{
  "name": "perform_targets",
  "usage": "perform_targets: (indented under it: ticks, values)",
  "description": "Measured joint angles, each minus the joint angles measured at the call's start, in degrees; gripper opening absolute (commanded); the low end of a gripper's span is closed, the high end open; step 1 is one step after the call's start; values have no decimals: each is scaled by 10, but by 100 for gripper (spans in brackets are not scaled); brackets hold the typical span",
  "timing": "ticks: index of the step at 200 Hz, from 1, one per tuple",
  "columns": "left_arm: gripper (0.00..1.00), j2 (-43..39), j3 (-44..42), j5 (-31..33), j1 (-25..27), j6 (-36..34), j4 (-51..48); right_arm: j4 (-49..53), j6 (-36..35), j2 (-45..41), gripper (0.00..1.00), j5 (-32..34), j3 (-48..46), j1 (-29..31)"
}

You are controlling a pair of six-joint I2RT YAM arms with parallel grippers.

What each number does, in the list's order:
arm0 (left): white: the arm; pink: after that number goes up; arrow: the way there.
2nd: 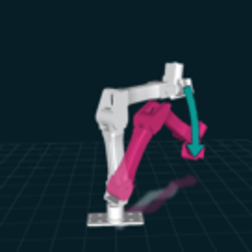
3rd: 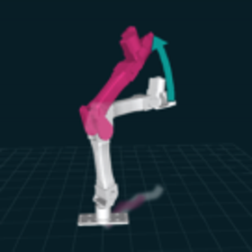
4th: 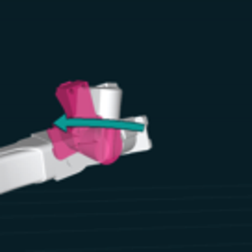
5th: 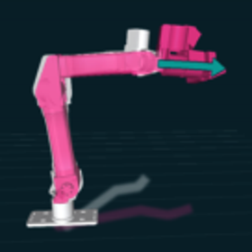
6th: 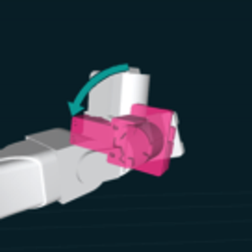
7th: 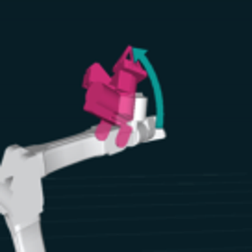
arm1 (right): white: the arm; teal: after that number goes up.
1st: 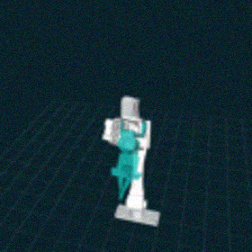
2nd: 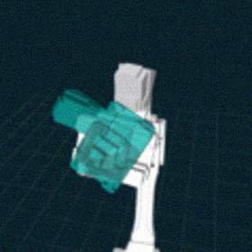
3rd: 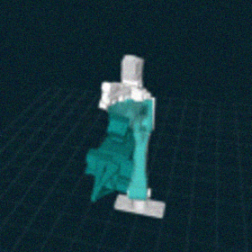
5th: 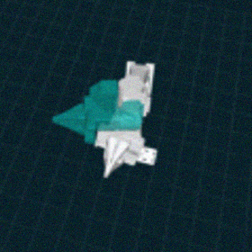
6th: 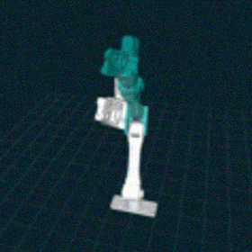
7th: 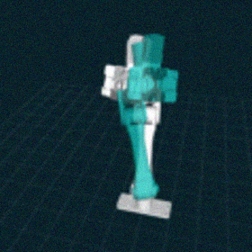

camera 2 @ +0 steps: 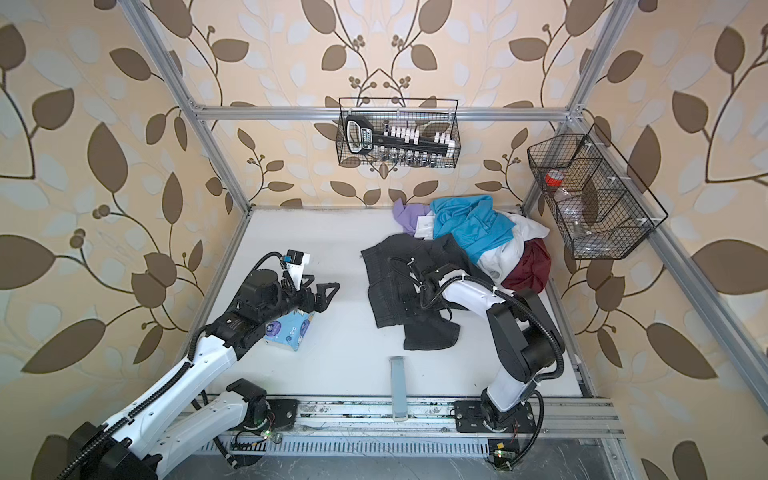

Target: Pick out a specific cloth from the pile

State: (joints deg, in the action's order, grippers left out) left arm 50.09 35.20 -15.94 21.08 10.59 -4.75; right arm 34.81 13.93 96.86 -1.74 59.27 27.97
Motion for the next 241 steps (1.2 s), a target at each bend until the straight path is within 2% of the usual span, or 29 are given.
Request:
perform_targets:
  ticks: [15, 32, 58, 62, 70, 74, 113, 147, 196, 241]
  values:
    - [99, 0, 0, 0, 0, 0, 0, -8, -4, 6, 57, -9, -2, 0]
    - [99, 0, 0, 0, 0, 0, 0, -23, -1, 18, 35, -21, -9, 0]
    - [99, 0, 0, 0, 0, 0, 0, -40, 0, 24, 32, -34, -15, -3]
    - [99, 0, 0, 0, 0, 0, 0, -42, 0, 24, 26, -36, -15, -4]
    - [99, 0, 0, 0, 0, 0, 0, -45, -3, 24, 6, -38, -16, -4]
    - [99, 0, 0, 0, 0, 0, 0, -49, 2, 24, 0, -40, -17, -4]
    - [99, 0, 0, 0, 0, 0, 0, -52, 4, 20, 0, -40, -16, -3]
    - [99, -4, 0, 0, 0, 0, 0, 17, 7, -26, 0, 12, 17, 1]
    - [99, -7, 0, 0, 0, 0, 0, 87, 5, -132, 0, 106, 176, 1]
    - [99, -12, 0, 0, 0, 0, 0, 138, -14, -143, 0, 163, 321, 0]
